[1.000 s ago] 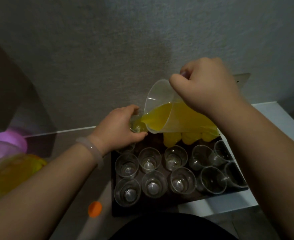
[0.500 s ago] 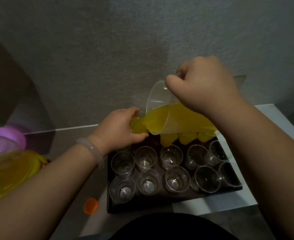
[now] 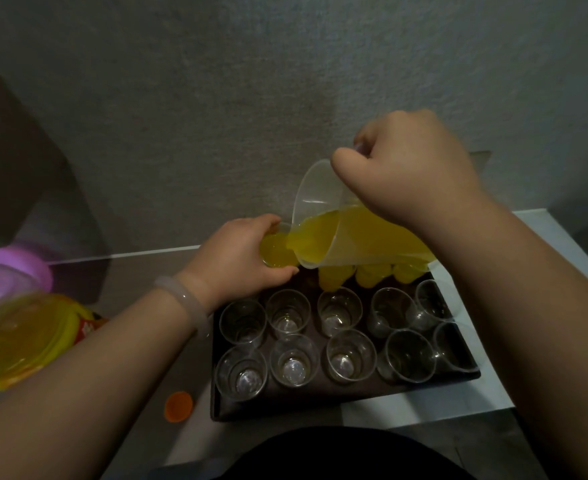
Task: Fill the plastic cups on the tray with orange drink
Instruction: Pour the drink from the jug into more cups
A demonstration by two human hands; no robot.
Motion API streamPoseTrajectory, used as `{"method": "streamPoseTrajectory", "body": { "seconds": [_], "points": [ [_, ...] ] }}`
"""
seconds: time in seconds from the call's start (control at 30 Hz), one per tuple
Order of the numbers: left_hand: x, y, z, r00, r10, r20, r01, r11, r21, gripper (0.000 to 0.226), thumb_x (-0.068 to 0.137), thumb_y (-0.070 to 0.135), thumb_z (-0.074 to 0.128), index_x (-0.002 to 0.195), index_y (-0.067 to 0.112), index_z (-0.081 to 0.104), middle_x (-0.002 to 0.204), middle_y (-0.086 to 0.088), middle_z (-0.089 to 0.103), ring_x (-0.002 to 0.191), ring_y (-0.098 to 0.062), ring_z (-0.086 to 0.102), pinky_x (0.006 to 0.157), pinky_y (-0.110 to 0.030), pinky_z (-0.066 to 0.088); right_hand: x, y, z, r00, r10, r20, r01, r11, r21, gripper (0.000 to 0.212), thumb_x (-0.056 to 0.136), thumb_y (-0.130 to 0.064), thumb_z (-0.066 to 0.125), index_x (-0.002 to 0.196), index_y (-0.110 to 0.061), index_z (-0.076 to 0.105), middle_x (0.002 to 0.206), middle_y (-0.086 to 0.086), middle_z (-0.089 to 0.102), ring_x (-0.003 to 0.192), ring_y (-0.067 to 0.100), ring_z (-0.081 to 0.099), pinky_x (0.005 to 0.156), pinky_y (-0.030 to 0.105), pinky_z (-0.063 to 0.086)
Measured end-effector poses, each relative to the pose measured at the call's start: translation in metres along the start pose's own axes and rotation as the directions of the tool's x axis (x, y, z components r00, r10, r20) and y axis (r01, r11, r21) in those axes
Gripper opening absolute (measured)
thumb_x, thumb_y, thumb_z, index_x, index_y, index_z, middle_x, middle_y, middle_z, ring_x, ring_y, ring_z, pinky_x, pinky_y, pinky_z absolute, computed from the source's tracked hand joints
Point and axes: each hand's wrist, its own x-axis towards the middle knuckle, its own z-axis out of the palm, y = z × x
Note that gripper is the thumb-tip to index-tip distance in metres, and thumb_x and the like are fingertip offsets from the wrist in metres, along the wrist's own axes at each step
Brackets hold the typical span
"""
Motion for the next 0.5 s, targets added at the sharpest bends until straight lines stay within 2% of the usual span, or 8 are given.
{"method": "streamPoseTrajectory", "body": {
  "seconds": [0.3, 0.4, 0.5],
  "points": [
    [0.002, -0.001, -0.002, 1.0, -0.01, -0.007, 0.01, 1.0, -0.018, 0.079, 0.071, 0.048, 0.076, 0.138, 0.018, 0.045, 0.131, -0.002, 0.058, 0.12, -0.018, 0.052, 0.096, -0.024, 0.039, 0.003, 0.005, 0.002, 0.999, 0.034, -0.038, -0.031, 0.997, 0.064, 0.038, 0.083, -0.031, 0.05, 0.051, -0.014, 0.037, 0.047, 0.0, 0.032, 0.045, 0.016, 0.029, 0.047, 0.026, 0.016],
    [0.005, -0.004, -0.002, 0.998, -0.018, -0.057, 0.017, 1.0, -0.027, 0.077, 0.068, 0.049, 0.077, 0.133, 0.019, 0.05, 0.124, -0.002, 0.062, 0.115, -0.017, 0.055, 0.091, -0.024, 0.04, 0.005, 0.015, 0.006, 0.995, 0.076, -0.072, -0.064, 0.986, 0.154, 0.04, 0.082, -0.028, 0.052, 0.051, -0.014, 0.031, 0.045, -0.002, 0.026, 0.043, 0.014, 0.023, 0.048, 0.027, 0.015],
    [0.005, -0.005, -0.005, 0.995, -0.032, -0.091, 0.029, 0.999, -0.031, 0.073, 0.067, 0.047, 0.078, 0.13, 0.02, 0.052, 0.119, -0.001, 0.062, 0.112, -0.017, 0.054, 0.086, -0.021, 0.037, 0.005, 0.029, 0.013, 0.978, 0.19, -0.083, -0.154, 0.932, 0.328, 0.042, 0.082, -0.026, 0.055, 0.05, -0.018, 0.028, 0.043, -0.005, 0.023, 0.042, 0.012, 0.02, 0.05, 0.031, 0.018]
  ]
}}
